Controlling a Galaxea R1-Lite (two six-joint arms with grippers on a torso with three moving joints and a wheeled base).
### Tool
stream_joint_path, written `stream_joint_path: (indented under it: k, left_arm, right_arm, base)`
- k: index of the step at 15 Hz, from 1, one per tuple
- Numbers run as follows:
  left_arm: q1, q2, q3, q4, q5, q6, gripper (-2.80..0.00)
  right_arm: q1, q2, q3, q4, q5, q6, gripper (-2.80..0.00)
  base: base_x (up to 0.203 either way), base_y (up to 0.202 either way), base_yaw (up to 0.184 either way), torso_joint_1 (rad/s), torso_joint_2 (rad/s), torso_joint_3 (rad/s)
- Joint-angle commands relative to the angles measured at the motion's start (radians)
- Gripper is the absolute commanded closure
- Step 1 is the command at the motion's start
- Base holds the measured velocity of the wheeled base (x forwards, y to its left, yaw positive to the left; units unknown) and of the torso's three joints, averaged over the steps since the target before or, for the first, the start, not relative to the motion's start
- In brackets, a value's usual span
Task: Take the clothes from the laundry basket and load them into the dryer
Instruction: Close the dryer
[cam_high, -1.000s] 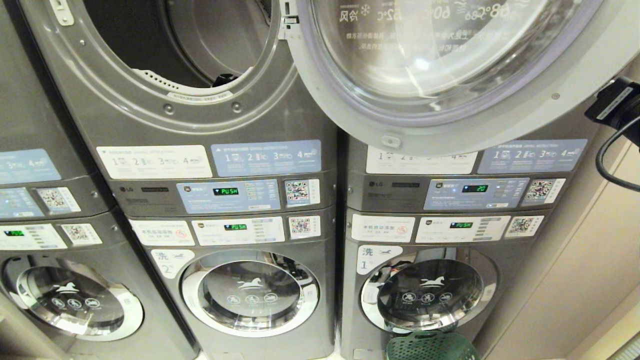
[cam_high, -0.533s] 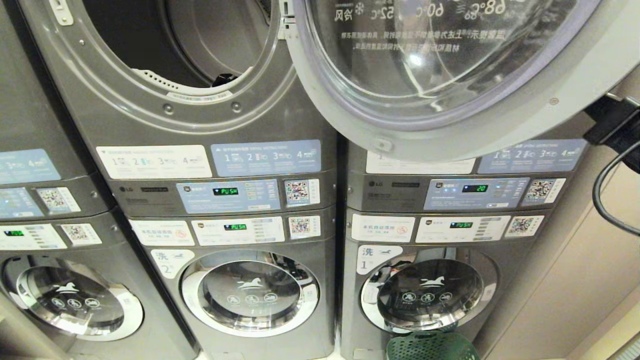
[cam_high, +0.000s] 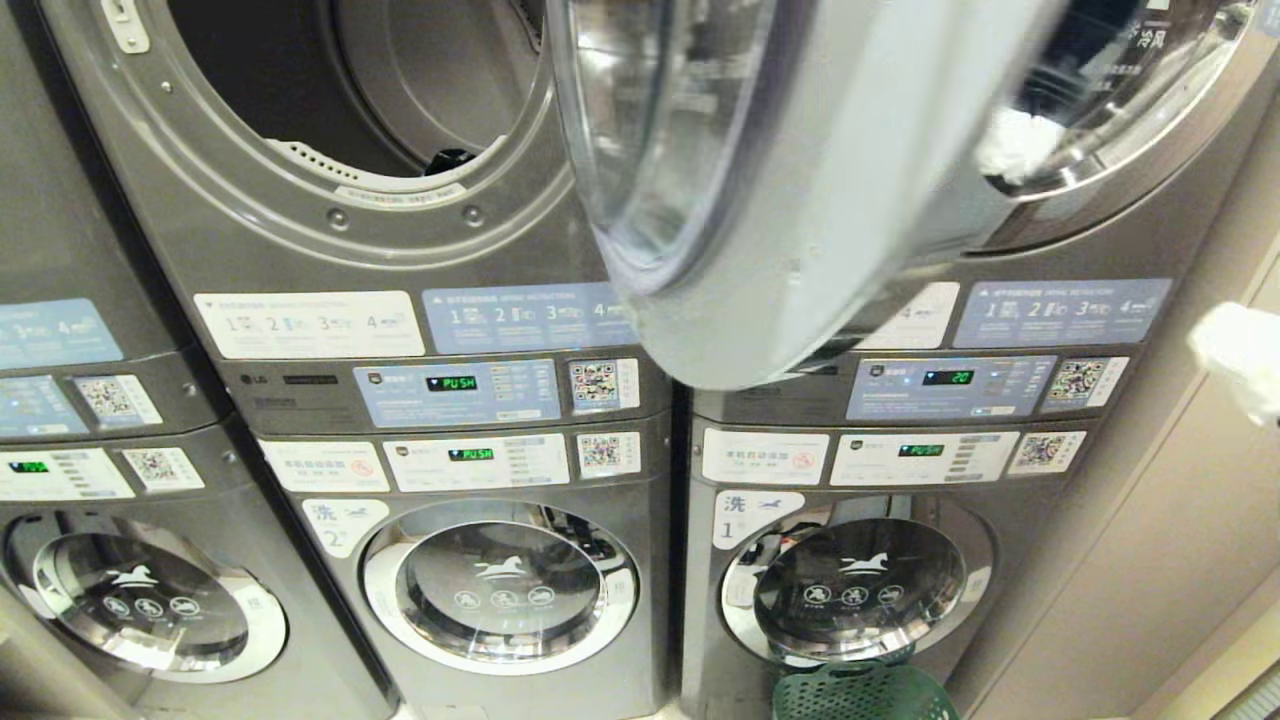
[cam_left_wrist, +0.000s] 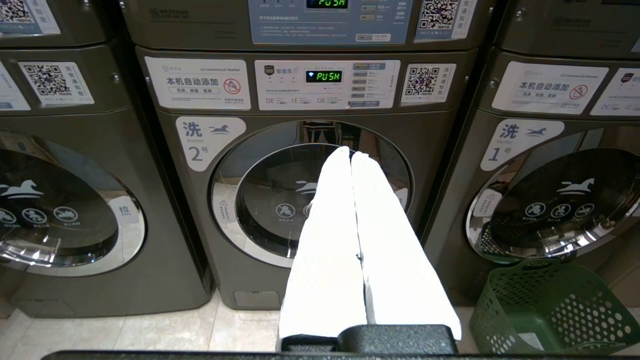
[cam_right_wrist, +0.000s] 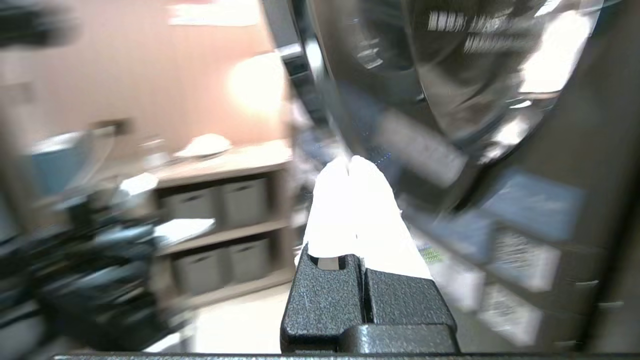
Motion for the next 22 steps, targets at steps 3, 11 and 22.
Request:
stream_joint_path:
  k: [3, 11, 22]
  left_arm:
    - [0.000, 0.000, 0.000, -0.002, 0.000, 0.000, 0.00]
    - [0.000, 0.000, 0.003, -0.009, 0.000, 0.000, 0.00]
    - [0.000, 0.000, 0.003, -0.009, 0.002, -0.002, 0.00]
  right_arm:
    - [-0.083, -0.164, 0.130, 0.081, -0.063, -0.012, 0.00]
    - [-0.519, -0.137, 0.292, 0.336, -0.233, -0.036, 0.00]
    - [-0.520, -0.773, 0.454, 0.733, -0.233, -0.357, 0.00]
  base:
    - [0.000, 0.000, 0.000, 0.000, 0.00, 0.000]
    - [0.000, 0.000, 0.000, 0.000, 0.00, 0.000]
    - [0.000, 0.000, 0.000, 0.000, 0.00, 0.000]
